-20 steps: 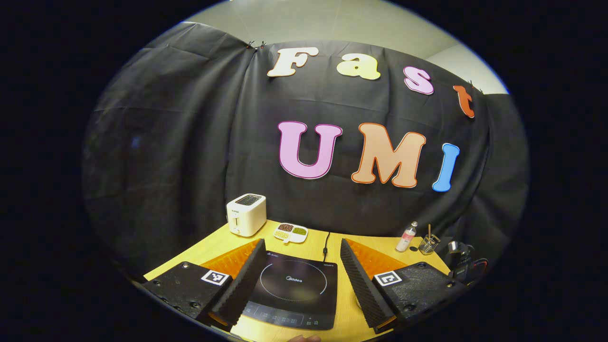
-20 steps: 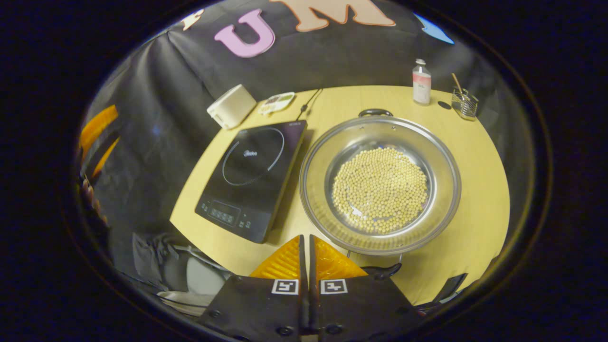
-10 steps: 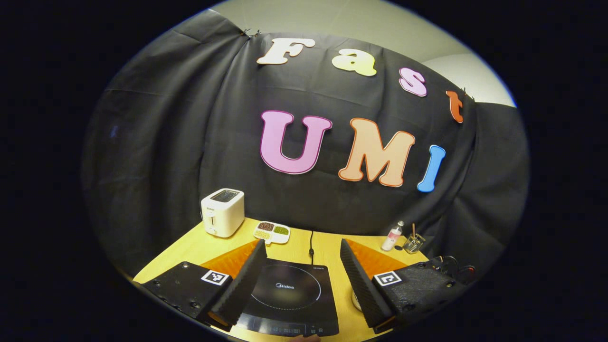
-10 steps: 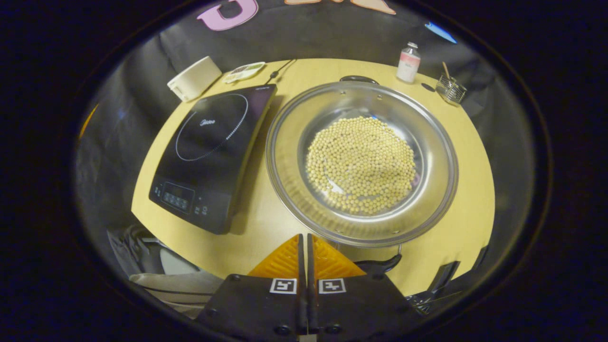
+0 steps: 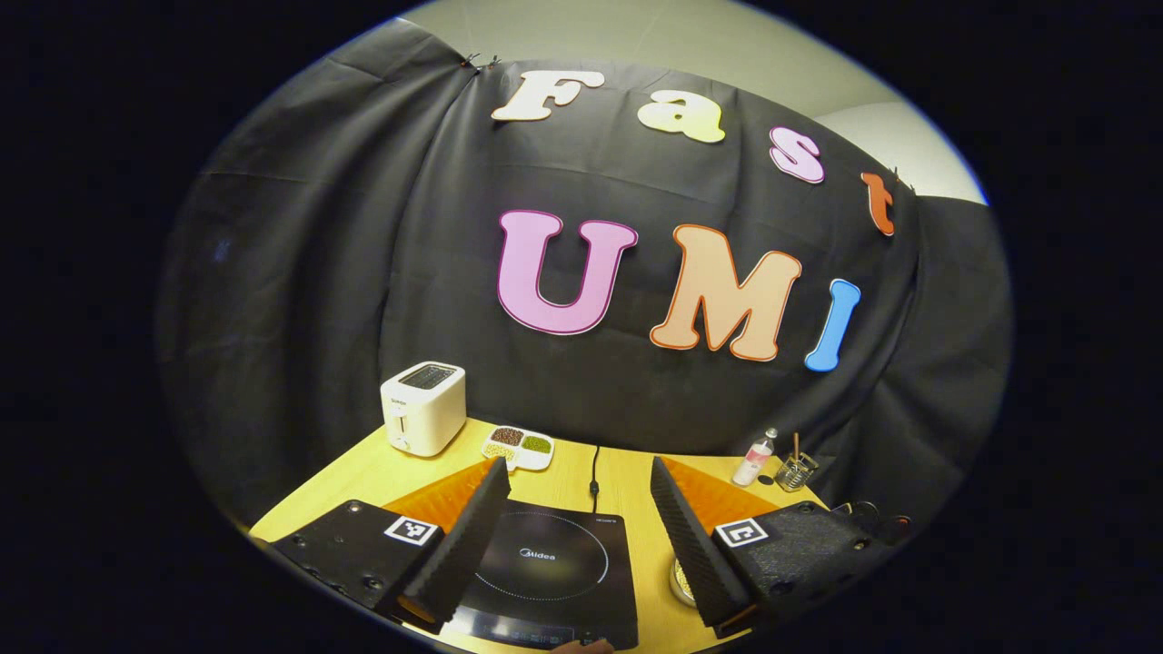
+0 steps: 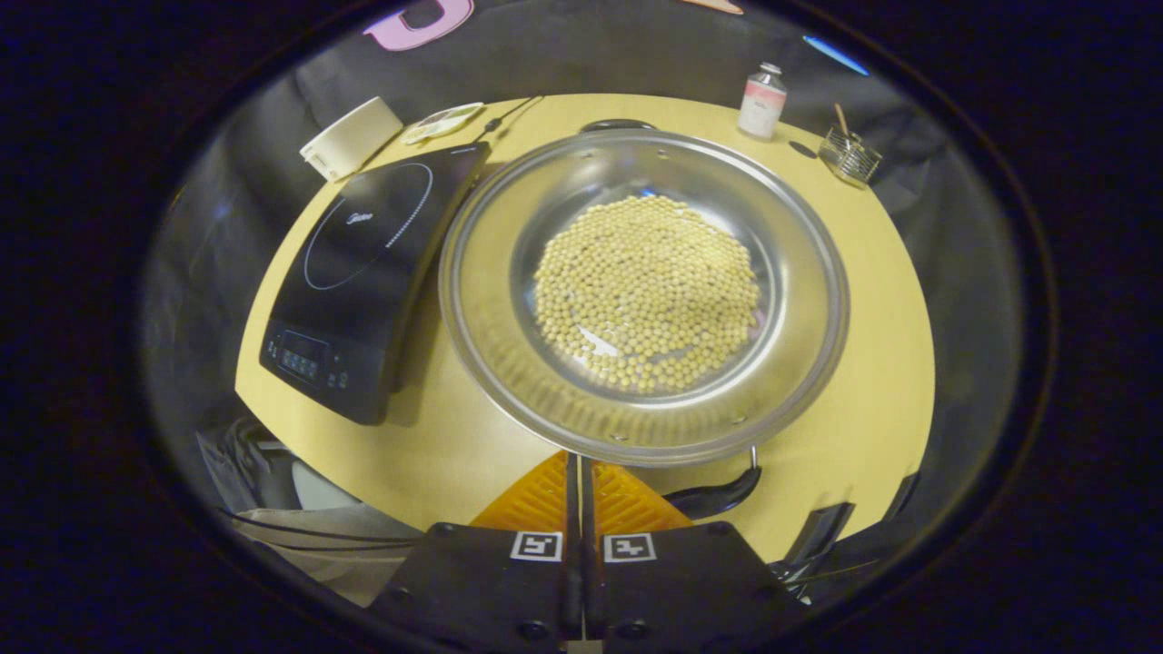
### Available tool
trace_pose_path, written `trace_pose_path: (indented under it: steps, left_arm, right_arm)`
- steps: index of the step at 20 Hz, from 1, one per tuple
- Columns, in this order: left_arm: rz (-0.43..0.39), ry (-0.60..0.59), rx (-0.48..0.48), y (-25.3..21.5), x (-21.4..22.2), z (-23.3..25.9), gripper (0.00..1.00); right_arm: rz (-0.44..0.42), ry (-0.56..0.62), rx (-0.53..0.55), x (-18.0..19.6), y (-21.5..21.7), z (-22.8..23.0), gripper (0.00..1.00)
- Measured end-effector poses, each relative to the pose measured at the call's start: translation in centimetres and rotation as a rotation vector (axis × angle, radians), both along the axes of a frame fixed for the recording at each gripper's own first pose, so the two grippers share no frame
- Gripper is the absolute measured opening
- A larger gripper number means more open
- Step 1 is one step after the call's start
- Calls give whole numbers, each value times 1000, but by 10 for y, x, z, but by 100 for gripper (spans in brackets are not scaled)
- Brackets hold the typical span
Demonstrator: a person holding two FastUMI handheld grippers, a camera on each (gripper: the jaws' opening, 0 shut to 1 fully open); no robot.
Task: First push the handle of the pot to place it horizontally, then grasp the pot with both hands and set it on the induction cooktop.
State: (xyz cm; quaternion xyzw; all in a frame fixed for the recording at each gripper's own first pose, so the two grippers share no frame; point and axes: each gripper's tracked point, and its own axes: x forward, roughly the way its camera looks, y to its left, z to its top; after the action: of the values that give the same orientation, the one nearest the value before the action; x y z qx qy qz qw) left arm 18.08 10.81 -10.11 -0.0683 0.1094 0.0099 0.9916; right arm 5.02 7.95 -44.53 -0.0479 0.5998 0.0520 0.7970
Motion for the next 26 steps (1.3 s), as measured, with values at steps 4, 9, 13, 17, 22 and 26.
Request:
trace_pose_path:
  steps: [4, 9, 13, 17, 22, 26]
  left_arm:
    - [6, 10, 16, -10, 2, -3, 91]
    - [20, 7, 27, -22, 7, -2, 96]
    - [44, 9, 25, -29, 6, -5, 91]
    - [69, 13, 24, -34, 3, -7, 96]
    - [114, 11, 18, -45, -4, -10, 95]
    - [146, 8, 25, -53, -11, -11, 96]
  right_arm:
    - [-22, 9, -6, 1, -34, 1, 2]
    - [-32, 9, -31, 11, -70, 1, 2]
    - [-44, 8, -38, 23, -95, 3, 2]
    - [-49, 4, -36, 35, -117, 4, 3]
    - [-36, -3, -26, 51, -133, 5, 2]
    - [-13, -9, -22, 69, -146, 5, 2]
